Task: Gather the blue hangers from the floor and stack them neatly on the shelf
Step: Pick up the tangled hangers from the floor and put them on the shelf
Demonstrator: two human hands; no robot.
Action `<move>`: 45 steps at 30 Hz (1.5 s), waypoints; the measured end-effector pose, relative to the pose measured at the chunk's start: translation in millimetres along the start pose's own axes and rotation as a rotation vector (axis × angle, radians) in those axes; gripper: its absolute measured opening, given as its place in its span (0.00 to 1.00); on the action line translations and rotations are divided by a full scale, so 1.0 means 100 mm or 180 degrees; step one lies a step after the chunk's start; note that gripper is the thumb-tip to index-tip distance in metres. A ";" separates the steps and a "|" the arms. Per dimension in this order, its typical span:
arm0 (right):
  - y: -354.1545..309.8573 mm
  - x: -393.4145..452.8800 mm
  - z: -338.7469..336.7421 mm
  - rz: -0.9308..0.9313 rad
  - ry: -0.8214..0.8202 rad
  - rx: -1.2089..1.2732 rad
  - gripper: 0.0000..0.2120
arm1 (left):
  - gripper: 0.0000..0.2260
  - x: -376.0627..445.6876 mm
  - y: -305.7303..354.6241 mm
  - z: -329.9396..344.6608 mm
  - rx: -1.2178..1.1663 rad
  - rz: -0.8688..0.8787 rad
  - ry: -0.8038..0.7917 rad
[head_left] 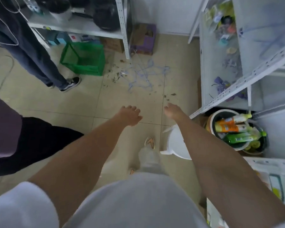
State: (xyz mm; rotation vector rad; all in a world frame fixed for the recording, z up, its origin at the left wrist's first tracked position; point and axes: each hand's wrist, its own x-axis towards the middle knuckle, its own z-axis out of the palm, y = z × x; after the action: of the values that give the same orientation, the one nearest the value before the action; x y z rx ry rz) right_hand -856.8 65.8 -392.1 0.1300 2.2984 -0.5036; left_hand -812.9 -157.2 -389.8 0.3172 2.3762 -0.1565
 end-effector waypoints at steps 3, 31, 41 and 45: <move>-0.26 0.49 -0.47 0.0058 0.0038 -0.0146 0.26 | 0.26 0.41 -0.14 -0.48 -0.0350 -0.0053 0.0041; -1.32 4.94 -2.34 0.0129 -0.0947 -0.0406 0.18 | 0.23 4.57 -1.51 -1.95 -0.2528 -0.0720 -0.0961; -1.44 6.90 -1.44 0.0127 -0.1362 -0.0487 0.18 | 0.21 6.20 -1.92 -1.12 -0.3109 -0.1125 -0.1173; -1.63 7.51 -0.88 0.0294 -0.1278 -0.0147 0.17 | 0.23 6.82 -2.36 -0.68 -0.3251 -0.1440 -0.0821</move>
State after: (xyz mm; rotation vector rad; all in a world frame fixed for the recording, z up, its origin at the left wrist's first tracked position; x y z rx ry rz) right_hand -1482.4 -93.2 -817.6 0.1014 1.9007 -0.3886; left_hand -1404.3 -246.2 -799.0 -0.6785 1.9339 0.7431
